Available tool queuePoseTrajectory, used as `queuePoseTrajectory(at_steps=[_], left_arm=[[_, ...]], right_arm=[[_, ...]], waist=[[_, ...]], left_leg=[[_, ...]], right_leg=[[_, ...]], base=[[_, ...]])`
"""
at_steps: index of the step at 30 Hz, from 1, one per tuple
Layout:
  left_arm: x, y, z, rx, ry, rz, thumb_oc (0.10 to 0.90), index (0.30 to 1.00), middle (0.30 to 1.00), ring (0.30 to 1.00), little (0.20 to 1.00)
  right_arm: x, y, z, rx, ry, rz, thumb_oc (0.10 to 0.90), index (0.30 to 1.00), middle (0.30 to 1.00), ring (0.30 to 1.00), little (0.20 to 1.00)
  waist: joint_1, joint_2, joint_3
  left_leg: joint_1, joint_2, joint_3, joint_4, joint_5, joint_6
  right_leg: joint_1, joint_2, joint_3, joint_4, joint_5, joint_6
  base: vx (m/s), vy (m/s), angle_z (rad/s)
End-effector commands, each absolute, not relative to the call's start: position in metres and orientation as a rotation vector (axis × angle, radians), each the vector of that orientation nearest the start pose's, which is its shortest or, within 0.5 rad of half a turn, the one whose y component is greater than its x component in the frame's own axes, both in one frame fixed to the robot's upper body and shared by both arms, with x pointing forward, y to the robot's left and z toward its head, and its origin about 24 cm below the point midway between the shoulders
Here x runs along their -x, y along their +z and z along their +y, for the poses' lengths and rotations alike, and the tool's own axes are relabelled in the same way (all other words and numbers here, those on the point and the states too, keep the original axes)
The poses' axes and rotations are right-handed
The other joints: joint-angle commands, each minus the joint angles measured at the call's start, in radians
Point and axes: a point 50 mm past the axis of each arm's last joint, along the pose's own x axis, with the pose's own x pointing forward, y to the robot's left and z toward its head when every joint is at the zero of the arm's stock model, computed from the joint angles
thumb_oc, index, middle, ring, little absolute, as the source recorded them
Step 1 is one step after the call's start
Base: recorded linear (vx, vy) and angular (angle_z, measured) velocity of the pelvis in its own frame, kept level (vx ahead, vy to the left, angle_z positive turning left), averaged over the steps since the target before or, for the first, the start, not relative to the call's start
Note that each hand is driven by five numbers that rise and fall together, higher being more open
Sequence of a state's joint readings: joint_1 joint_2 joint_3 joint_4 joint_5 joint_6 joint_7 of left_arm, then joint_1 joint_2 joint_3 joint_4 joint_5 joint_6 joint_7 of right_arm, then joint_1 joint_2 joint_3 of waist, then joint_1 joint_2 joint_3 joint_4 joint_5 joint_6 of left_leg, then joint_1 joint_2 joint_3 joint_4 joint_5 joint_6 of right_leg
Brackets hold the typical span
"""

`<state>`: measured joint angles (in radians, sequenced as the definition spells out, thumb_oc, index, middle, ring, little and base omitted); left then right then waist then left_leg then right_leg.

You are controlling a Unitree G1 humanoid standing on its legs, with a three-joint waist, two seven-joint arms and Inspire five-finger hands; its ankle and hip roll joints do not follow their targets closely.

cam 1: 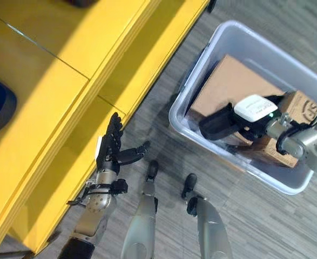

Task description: Move parts from the plastic box to the shelf.

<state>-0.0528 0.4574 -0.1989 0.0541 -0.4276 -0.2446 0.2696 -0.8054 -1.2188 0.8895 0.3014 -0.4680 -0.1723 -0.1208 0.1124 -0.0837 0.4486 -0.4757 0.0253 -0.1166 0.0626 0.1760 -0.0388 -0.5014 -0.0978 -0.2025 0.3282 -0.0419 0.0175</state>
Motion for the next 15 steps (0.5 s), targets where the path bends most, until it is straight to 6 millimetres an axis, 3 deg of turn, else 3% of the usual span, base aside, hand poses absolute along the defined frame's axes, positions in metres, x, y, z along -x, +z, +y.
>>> queuePoseTrajectory(at_steps=[1,6,15], left_arm=[[-0.259,0.103,0.216,-0.039,0.073,-0.331,0.9,1.0,1.0,1.0,1.0],[-0.258,0.11,0.227,-0.186,0.065,-0.349,0.9,1.0,1.0,1.0,1.0],[-0.251,0.13,0.239,-0.472,0.065,-0.443,0.9,1.0,1.0,1.0,1.0]], right_arm=[[-0.318,0.25,-0.25,1.833,0.149,-0.525,0.4,0.3,0.3,0.3,0.3],[-0.293,0.269,-0.249,1.781,0.109,-0.639,0.4,0.3,0.3,0.3,0.3],[-0.263,0.291,-0.247,1.676,0.025,-0.804,0.4,0.3,0.3,0.3,0.3]], waist=[[0.003,-0.037,0.002],[-0.031,-0.05,-0.087],[-0.079,-0.047,-0.258]], left_leg=[[0.101,0.057,0.021,0.024,-0.114,-0.026],[0.194,0.059,0.045,-0.031,-0.116,-0.024],[0.331,0.059,0.112,-0.15,-0.105,-0.024]], right_leg=[[0.295,-0.025,0.031,-0.174,-0.037,0.105],[0.376,-0.037,0.042,-0.247,0.007,0.123],[0.455,-0.054,0.087,-0.347,0.076,0.162]], base=[[0.06,0.017,-0.12],[0.04,0.036,-0.11],[0.02,0.043,-0.19]])
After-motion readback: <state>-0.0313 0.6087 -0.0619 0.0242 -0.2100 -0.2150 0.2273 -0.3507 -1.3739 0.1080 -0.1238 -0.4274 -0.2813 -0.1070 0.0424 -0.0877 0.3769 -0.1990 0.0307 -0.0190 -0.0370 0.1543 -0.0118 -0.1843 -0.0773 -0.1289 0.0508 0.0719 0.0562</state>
